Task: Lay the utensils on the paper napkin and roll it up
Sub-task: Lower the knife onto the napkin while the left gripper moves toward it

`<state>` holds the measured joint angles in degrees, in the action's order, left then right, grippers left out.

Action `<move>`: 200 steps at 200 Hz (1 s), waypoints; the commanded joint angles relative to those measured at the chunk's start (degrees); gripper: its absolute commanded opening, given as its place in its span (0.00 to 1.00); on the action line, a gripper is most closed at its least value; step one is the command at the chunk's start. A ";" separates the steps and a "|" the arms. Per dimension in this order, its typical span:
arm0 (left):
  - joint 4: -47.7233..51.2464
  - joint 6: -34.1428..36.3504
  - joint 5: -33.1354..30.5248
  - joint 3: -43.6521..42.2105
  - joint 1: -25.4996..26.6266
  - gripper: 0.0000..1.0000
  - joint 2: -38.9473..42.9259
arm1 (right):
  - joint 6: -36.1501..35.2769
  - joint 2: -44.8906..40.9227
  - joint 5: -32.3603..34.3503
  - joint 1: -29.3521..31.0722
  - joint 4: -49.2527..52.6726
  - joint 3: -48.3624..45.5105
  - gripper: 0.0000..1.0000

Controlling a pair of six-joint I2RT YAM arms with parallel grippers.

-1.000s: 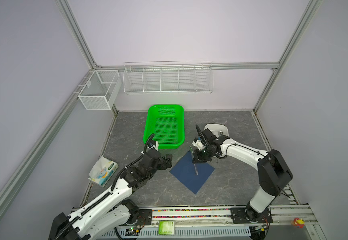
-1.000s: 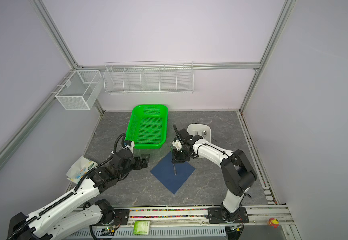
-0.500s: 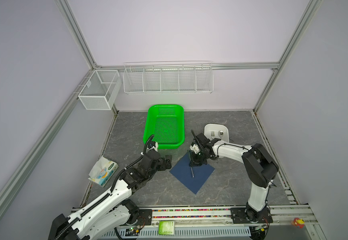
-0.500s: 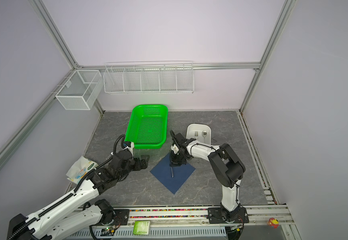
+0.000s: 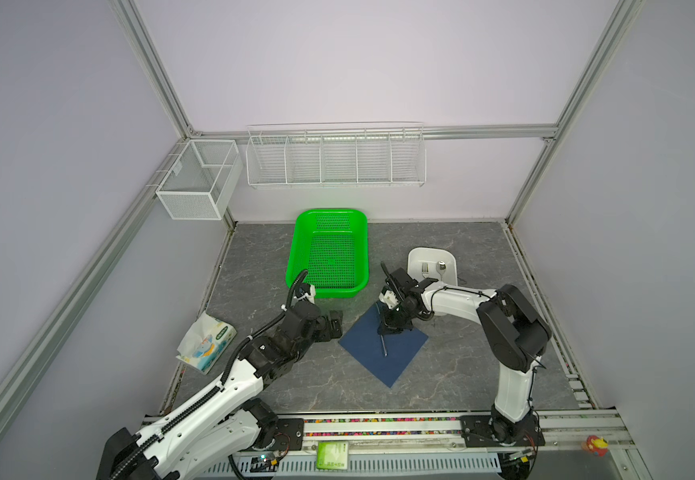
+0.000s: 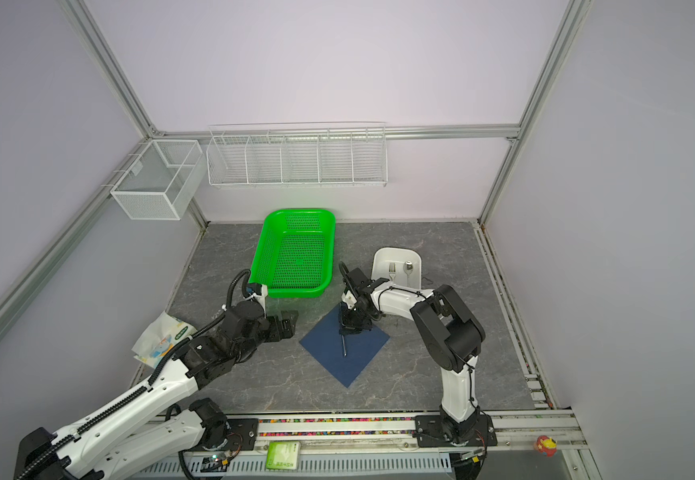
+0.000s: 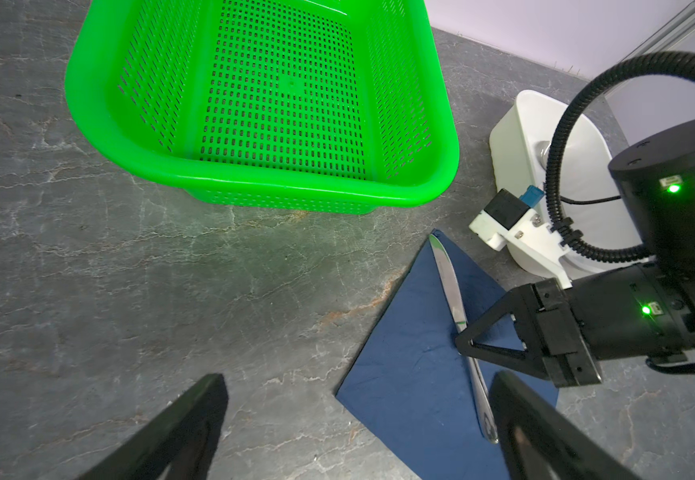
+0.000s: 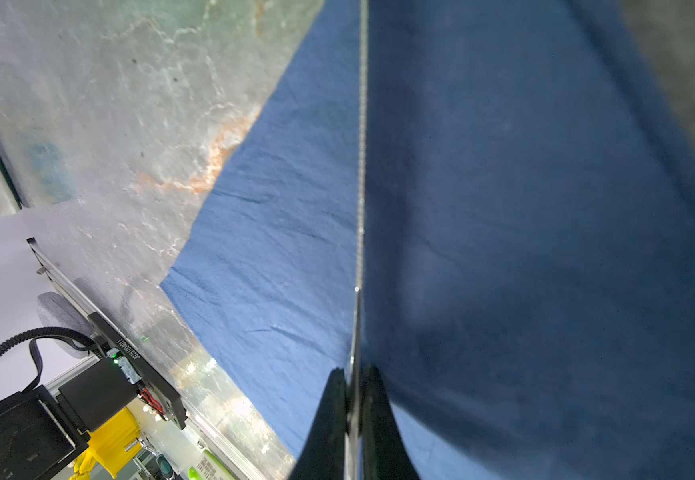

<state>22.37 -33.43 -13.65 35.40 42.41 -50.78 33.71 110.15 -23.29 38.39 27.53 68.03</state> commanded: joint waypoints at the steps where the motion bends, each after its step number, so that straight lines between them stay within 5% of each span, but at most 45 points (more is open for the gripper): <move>1: 0.02 -0.52 -0.04 -0.50 -0.23 0.99 0.20 | 1.14 -2.09 0.35 -0.12 -0.46 -0.18 0.08; 63: 0.05 -0.51 0.09 -0.67 -0.23 0.99 0.23 | 1.81 -0.98 1.67 -0.02 -0.55 -1.31 0.09; 117: -0.13 -0.41 0.29 -0.24 -0.23 0.99 -0.52 | 1.54 -1.59 3.72 0.17 0.84 -1.24 0.21; 200: -0.22 -0.50 0.51 -0.24 -0.23 0.99 -0.56 | 0.94 -1.54 6.14 0.76 2.98 0.40 0.21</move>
<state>22.35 -33.43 -13.43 35.40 42.37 -51.27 34.50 109.27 -19.35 38.41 27.83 67.90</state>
